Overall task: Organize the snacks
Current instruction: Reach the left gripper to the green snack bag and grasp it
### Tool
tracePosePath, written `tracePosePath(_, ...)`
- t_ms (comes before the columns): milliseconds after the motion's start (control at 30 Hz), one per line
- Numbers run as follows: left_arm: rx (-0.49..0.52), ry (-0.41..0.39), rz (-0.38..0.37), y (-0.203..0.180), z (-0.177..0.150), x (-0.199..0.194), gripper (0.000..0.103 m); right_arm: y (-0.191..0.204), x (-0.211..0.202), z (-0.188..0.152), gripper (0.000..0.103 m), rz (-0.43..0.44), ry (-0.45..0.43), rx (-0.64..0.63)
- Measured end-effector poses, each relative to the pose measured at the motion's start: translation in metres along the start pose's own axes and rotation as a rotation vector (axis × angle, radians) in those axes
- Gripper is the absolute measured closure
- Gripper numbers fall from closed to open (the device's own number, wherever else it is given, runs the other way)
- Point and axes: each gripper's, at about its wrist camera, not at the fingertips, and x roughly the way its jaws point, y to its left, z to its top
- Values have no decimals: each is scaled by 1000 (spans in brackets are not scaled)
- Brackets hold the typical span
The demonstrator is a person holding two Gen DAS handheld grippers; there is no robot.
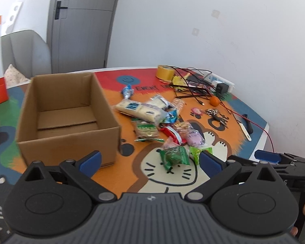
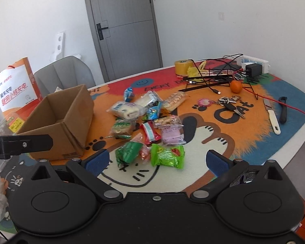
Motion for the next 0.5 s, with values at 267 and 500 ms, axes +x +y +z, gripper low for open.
tracePosePath(267,-20,43,-18,-8,2,39,6,-17,20,-9,0,-29,2,5)
tracePosePath(500,-57,106,-38,-8,-1,72,22,-24,36,-14,9,-20,15,-1)
